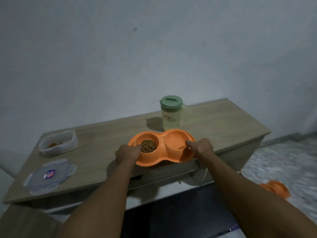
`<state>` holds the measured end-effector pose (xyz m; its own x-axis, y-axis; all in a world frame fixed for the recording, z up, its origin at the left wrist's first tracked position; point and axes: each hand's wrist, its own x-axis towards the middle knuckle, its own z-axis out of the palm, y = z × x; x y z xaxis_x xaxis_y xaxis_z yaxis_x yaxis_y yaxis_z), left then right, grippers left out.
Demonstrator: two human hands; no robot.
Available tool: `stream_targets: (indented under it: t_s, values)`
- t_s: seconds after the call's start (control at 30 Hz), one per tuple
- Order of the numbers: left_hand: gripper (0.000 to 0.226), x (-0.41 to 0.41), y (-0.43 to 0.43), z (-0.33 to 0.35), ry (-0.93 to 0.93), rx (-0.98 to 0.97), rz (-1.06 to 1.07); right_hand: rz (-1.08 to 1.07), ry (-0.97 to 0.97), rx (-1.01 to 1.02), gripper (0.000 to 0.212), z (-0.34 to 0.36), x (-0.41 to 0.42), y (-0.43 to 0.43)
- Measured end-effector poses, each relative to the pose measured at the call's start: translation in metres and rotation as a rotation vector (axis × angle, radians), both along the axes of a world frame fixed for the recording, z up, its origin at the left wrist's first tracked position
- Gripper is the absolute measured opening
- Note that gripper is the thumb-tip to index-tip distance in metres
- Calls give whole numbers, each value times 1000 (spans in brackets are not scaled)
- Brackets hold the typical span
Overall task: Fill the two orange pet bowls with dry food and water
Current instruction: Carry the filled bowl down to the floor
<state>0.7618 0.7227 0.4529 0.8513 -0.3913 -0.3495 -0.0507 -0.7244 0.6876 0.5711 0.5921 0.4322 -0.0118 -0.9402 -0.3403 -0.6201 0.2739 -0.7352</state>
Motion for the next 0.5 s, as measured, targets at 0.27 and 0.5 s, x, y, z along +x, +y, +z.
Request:
stream_targets:
  t_s: [0.27, 0.5]
  values:
    - [43, -62, 26, -4, 14, -1, -223, -199, -41, -11, 54, 4, -90, 72]
    - [49, -146, 22, 0, 1, -15, -415, -377, -13, -39, 45, 8, -185, 112]
